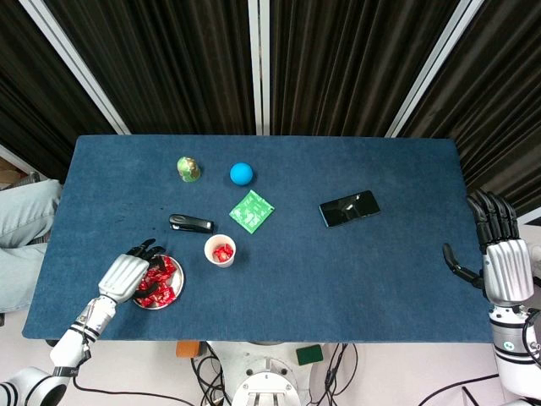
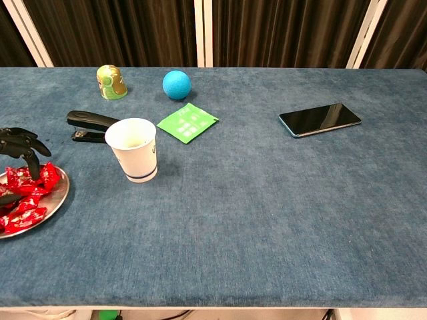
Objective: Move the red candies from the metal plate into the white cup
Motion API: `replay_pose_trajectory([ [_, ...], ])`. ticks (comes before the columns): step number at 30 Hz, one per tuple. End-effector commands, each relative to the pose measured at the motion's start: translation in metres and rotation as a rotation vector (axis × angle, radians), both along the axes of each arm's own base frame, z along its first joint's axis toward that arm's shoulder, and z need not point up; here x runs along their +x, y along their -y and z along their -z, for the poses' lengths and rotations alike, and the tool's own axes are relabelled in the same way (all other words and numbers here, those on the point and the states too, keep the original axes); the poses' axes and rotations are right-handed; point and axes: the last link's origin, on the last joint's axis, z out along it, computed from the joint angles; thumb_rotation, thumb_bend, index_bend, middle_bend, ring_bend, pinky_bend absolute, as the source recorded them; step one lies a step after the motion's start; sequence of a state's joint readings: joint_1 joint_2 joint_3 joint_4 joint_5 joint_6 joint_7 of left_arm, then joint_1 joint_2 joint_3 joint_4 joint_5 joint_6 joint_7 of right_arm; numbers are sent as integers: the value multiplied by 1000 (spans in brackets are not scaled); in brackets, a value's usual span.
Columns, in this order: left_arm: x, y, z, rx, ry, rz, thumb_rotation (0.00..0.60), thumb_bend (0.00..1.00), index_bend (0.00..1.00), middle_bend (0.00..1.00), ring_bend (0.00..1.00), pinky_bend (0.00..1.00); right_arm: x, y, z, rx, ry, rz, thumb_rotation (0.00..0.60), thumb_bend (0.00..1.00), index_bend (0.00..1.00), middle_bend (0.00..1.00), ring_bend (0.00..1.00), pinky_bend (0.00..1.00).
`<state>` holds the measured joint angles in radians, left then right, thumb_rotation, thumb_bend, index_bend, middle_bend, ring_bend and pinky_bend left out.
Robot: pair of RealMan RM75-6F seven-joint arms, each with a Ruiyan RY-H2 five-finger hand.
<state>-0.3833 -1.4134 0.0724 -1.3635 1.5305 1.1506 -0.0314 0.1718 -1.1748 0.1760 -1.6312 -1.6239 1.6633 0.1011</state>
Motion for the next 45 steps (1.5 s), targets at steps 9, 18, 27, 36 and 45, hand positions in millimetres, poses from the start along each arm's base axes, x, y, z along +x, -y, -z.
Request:
replay_pose_trajectory([
  [9,-2,-1,2,3,-5,-3,600,312,482,210,49,248,0,1,2,3,-3,3,600,368,0,0,0,0],
  [18,-1,-2,4,-2,0,-2,600,335,497,216,49,248,-1,1,3,6,-5,8,600,368,0,0,0,0],
  [27,0,-4,6,-6,4,-5,600,390,538,221,50,248,-3,2,3,8,-4,12,600,368,0,0,0,0],
  [36,0,-5,5,0,14,-12,600,411,579,229,50,250,-4,3,3,11,-2,13,600,368,0,0,0,0],
  [45,5,-6,-6,38,47,1,600,415,601,230,50,253,-3,3,3,9,-3,12,600,367,0,0,0,0],
])
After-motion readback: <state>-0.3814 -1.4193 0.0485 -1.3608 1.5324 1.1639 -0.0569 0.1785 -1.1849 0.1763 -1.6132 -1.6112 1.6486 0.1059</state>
